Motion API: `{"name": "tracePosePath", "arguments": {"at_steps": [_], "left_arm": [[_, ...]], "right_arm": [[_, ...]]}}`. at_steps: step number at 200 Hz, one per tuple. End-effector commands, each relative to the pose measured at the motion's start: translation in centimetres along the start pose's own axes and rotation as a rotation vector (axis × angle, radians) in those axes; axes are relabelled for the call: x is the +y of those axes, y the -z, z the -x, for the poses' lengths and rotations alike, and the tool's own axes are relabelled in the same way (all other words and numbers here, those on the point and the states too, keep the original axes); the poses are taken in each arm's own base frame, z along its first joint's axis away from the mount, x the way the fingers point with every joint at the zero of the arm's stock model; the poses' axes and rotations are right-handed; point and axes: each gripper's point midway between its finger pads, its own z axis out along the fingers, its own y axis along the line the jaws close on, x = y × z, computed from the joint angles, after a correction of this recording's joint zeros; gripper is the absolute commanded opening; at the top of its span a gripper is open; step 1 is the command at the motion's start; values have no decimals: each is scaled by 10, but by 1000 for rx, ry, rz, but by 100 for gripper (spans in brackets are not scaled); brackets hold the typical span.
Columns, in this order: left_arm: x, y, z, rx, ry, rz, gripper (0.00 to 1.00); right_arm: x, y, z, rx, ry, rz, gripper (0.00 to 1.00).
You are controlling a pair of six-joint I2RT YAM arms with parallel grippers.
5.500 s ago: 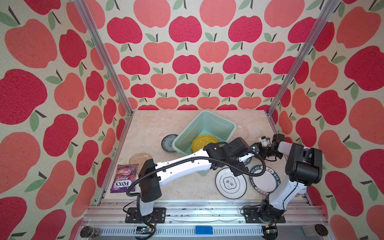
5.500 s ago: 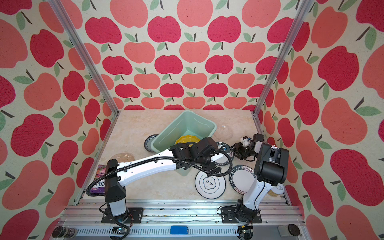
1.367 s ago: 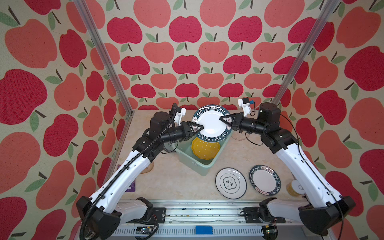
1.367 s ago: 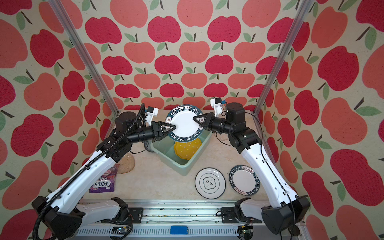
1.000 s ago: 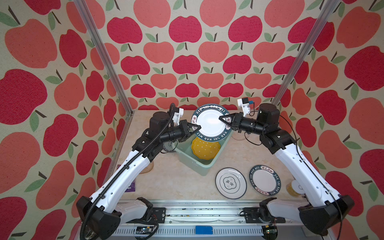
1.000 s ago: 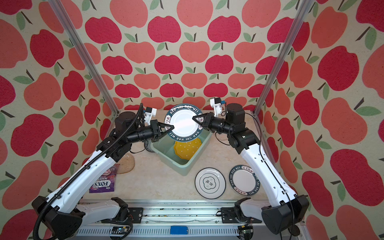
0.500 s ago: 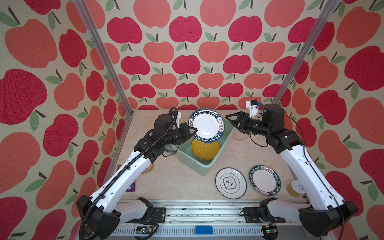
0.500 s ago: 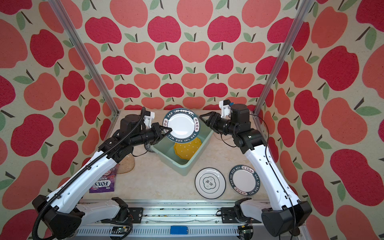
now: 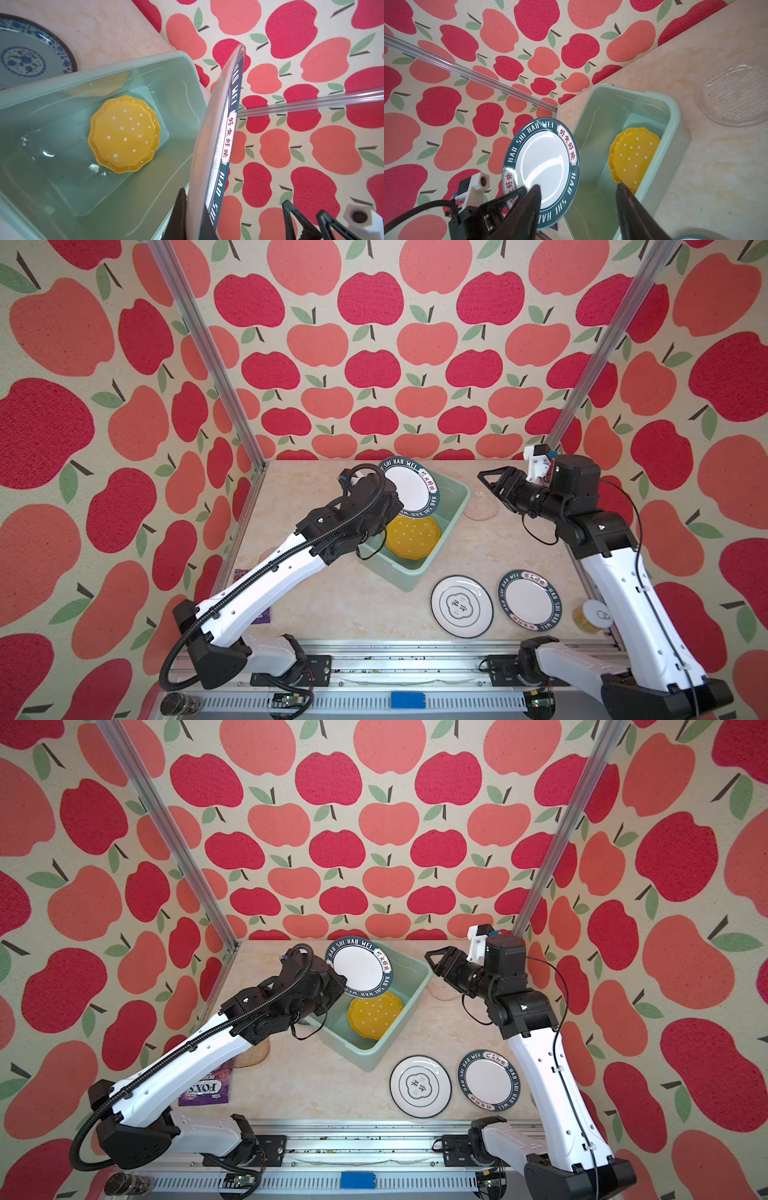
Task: Place the plates into the plastic bin on the countertop
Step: 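Lower the green-rimmed plate into the bin with the left gripper while the right withdraws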
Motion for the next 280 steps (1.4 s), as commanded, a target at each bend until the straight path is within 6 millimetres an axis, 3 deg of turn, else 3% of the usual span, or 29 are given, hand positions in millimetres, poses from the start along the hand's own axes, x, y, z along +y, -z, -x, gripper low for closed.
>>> {"name": "tracePosePath", "arguments": {"at_steps": [1, 49, 115, 153, 225, 280], "left_arm": [[10, 2, 14, -135, 139, 117, 0], [24, -27, -16, -104, 316, 254, 0], [35, -60, -34, -95, 447, 348, 0], [45, -67, -32, -96, 467, 426, 0], [76, -99, -42, -67, 503, 508, 0], [84, -121, -54, -55, 476, 536, 0]], "right_arm": [[12, 11, 9, -3, 24, 35, 60], [14, 29, 21, 2, 3, 73, 60], [12, 44, 14, 16, -17, 99, 60], [11, 46, 10, 23, -24, 104, 60], [8, 50, 8, 37, -17, 84, 59], [5, 48, 6, 46, -21, 74, 59]]}}
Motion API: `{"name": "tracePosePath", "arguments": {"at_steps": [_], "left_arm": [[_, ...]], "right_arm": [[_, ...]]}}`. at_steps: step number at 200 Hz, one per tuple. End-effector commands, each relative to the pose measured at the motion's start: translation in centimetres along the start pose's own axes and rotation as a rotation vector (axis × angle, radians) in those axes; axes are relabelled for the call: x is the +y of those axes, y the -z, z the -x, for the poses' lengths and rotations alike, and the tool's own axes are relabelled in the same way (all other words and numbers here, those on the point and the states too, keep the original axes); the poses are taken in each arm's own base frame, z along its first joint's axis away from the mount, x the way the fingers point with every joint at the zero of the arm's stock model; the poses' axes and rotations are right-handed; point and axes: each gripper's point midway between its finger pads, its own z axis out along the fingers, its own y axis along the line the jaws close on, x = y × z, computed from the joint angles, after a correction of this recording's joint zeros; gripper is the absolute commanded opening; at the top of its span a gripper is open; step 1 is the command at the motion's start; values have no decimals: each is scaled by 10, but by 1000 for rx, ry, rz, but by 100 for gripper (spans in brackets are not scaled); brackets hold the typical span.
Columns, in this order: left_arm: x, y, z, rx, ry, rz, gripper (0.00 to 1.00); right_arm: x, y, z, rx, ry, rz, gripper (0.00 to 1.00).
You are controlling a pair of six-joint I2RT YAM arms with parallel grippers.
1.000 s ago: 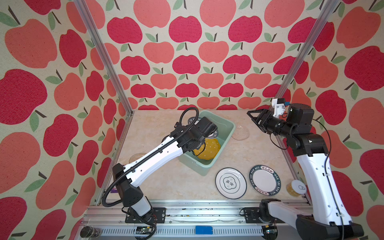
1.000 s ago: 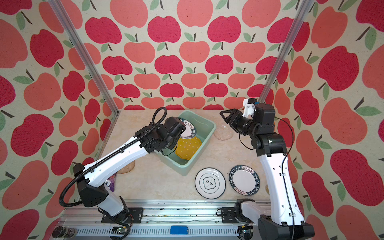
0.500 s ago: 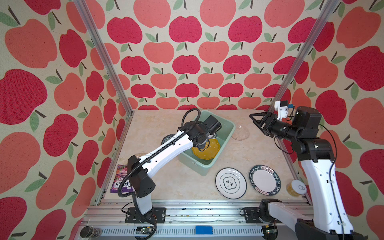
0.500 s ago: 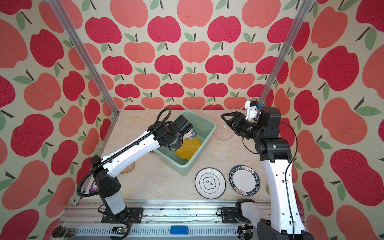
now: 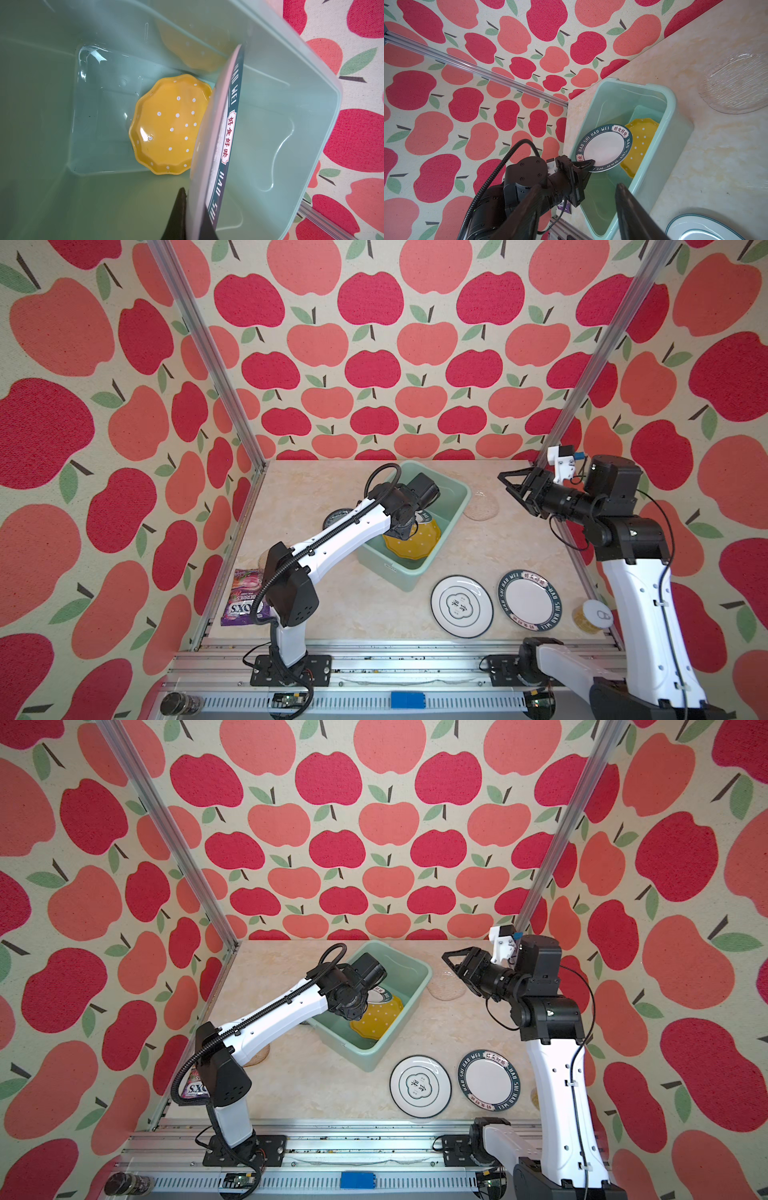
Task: Place the plates into the plastic bin on the countertop
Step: 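Lower the green-rimmed plate into the bin with the left gripper while the right withdraws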
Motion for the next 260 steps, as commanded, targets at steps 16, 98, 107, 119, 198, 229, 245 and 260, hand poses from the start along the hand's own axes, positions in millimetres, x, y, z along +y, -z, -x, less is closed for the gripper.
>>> {"name": "tracePosePath", "arguments": {"at_steps": [16, 98, 107, 119, 198, 229, 245, 260], "left_arm": [[-2, -23, -5, -7, -4, 5, 0], [3, -56, -14, 13, -37, 32, 0], [2, -59, -14, 13, -51, 27, 0], [4, -62, -13, 10, -54, 33, 0], [21, -81, -11, 1, -102, 73, 0], [26, -90, -15, 19, -110, 68, 0], [30, -93, -16, 25, -116, 73, 0], [33, -95, -15, 20, -128, 84, 0]], "right_arm": [[1, 4, -4, 15, 29, 2, 59], [-4, 0, -5, 34, 23, -11, 59], [-4, 0, -5, 32, 22, -12, 59], [-4, -1, -4, 33, 20, -13, 59], [-5, -2, -2, 27, 6, -14, 59], [-4, -1, -2, 28, 7, -16, 59], [-4, -2, -2, 29, 8, -15, 59], [-4, -3, -1, 29, 6, -17, 59]]}}
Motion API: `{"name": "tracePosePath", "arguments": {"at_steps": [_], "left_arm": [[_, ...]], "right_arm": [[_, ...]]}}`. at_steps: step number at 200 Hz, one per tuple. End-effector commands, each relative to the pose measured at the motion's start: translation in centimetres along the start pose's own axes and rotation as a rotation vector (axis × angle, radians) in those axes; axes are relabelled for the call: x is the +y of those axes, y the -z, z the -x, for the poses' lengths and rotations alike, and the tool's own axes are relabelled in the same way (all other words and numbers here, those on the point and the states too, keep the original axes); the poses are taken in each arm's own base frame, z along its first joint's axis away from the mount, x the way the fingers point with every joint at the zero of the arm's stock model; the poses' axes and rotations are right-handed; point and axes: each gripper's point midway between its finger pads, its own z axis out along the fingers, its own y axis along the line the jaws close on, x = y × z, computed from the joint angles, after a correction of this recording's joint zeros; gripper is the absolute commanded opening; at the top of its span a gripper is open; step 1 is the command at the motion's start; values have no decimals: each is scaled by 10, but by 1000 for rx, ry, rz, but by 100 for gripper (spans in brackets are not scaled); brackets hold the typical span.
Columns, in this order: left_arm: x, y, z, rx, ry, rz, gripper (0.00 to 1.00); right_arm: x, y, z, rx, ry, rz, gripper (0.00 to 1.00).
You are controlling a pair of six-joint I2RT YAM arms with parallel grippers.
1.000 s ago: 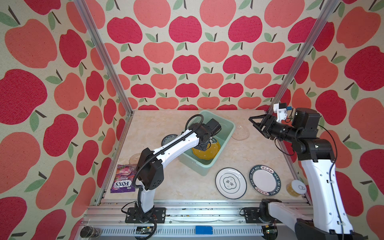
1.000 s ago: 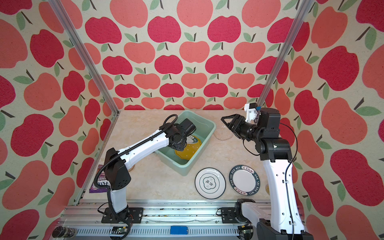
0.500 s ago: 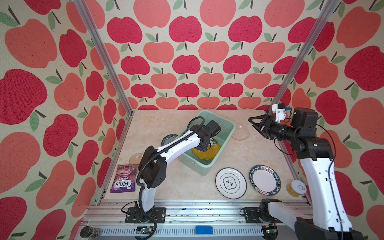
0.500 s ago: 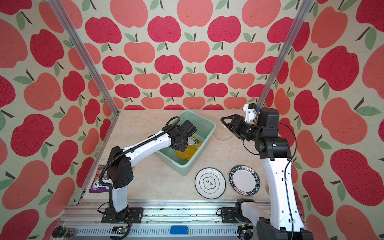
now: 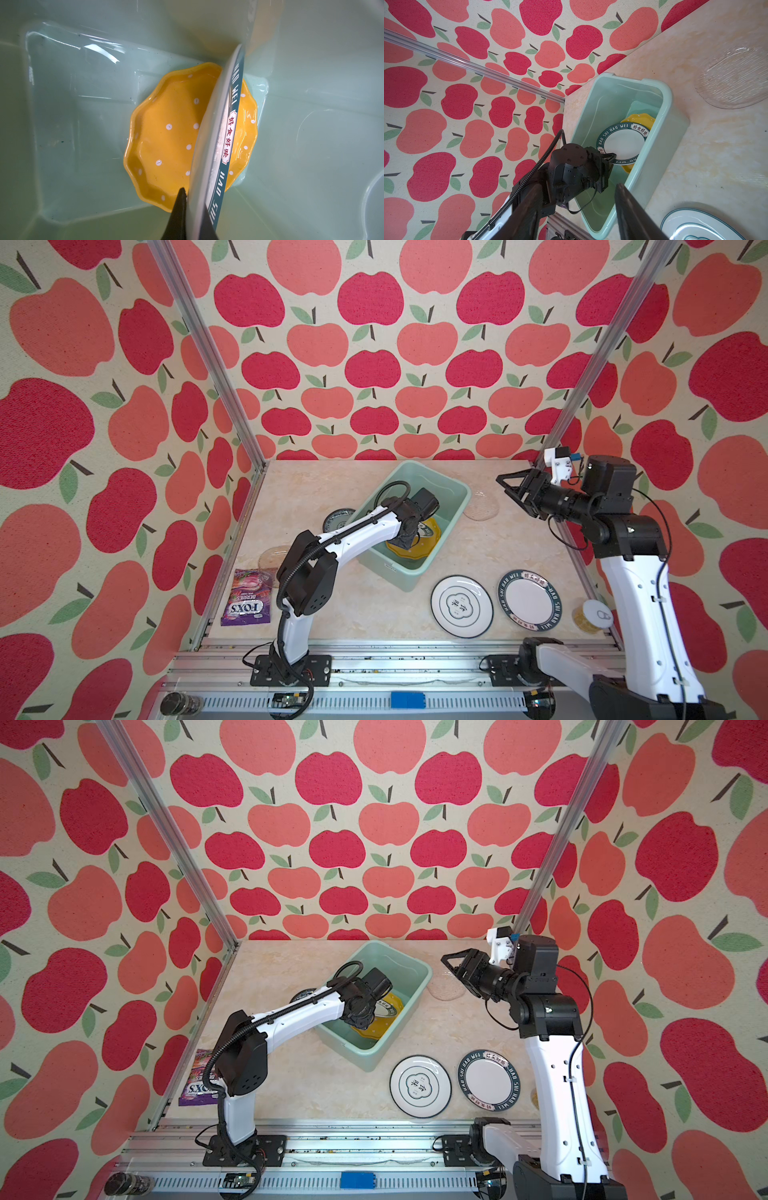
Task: Place the plates into the plastic bin on the countertop
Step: 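Lower the green-rimmed plate into the bin with the left gripper while the right withdraws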
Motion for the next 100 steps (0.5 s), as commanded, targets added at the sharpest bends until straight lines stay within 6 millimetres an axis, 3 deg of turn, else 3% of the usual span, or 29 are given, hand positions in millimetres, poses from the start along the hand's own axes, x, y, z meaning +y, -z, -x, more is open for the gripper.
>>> {"name": "tracePosePath", "arguments": {"at_steps": [1, 34, 48, 100], "left_arm": [[13, -13, 4, -14, -36, 42, 0], [21, -19, 1, 1, -44, 57, 0], [25, -23, -3, 22, -36, 59, 10], [32, -31, -7, 41, -47, 72, 24]], "right_arm": [[2, 2, 3, 0, 6, 1, 59], [2, -1, 5, 5, 8, 1, 59], [3, -1, 5, 7, 16, 0, 58], [4, 1, 6, 1, 30, -1, 59]]}}
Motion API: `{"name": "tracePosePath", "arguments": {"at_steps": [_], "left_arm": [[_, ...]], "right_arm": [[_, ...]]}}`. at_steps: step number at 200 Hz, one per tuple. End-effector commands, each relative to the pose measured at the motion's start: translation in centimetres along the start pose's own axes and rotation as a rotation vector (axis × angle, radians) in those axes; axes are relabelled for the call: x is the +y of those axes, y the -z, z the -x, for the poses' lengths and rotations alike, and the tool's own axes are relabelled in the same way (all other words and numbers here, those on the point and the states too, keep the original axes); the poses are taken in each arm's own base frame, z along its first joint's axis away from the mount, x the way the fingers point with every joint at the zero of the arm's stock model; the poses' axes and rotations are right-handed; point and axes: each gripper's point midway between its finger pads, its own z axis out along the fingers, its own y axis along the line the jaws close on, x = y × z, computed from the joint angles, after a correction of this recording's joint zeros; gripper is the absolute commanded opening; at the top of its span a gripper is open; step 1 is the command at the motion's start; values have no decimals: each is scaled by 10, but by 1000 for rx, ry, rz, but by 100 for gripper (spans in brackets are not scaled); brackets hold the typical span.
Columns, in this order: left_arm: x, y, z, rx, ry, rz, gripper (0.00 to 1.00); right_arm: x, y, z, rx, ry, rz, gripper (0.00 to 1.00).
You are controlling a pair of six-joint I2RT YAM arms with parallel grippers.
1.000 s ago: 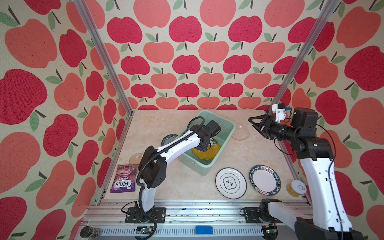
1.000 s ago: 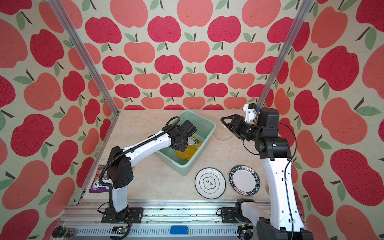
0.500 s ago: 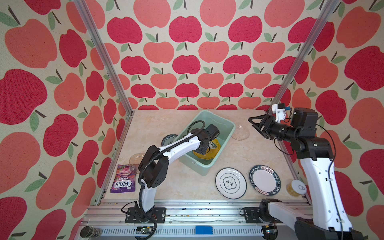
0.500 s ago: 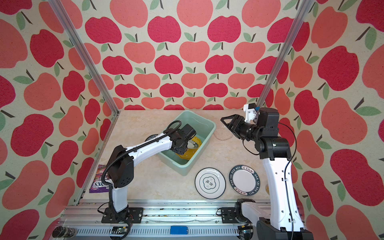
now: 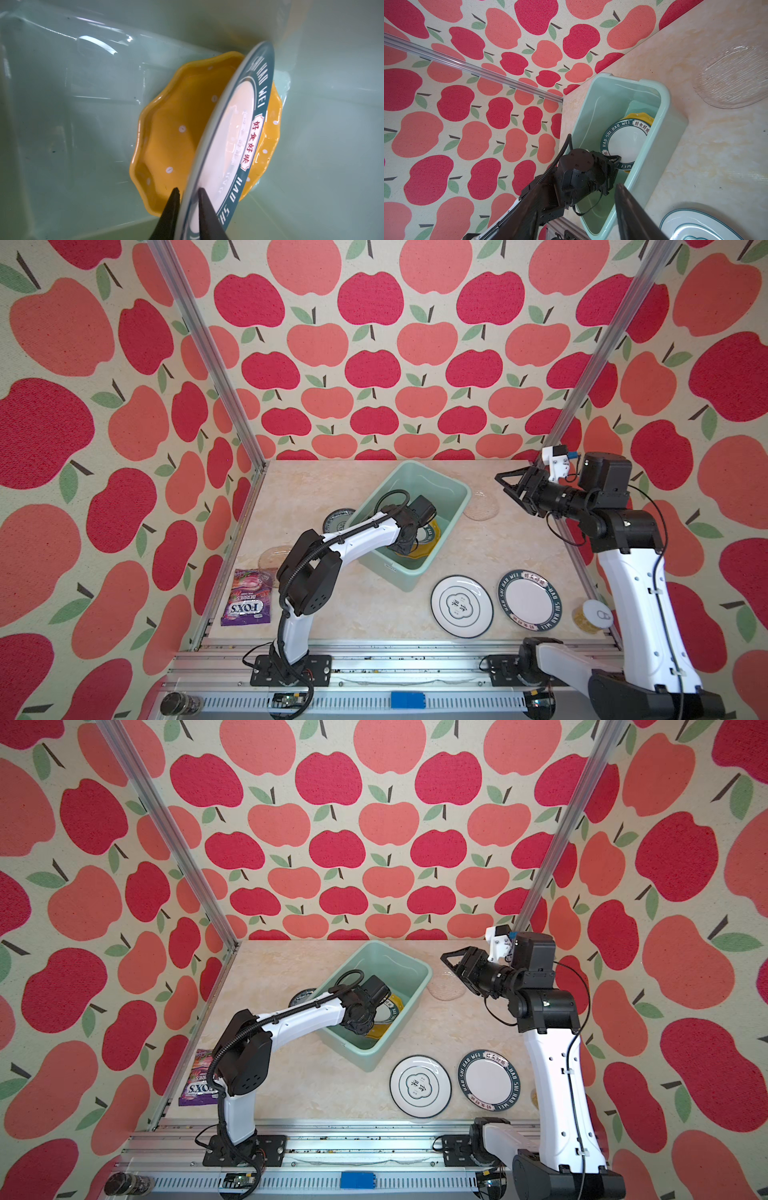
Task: Place the plates into the plastic bin on the countertop
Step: 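Lower the green-rimmed plate into the bin with the left gripper while the right withdraws, then open the left gripper to release the plate flat in the bin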
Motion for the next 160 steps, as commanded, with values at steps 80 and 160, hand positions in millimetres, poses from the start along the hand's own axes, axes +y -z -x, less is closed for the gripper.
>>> {"name": "tracePosePath", "arguments": {"at_steps": [80, 160], "left_arm": [[27, -24, -2, 19, -35, 84, 36], [23, -27, -3, 32, -67, 78, 63]], "right_arm": [[7, 10, 0, -11, 38, 2, 58], [5, 9, 0, -12, 28, -6, 58]]}}
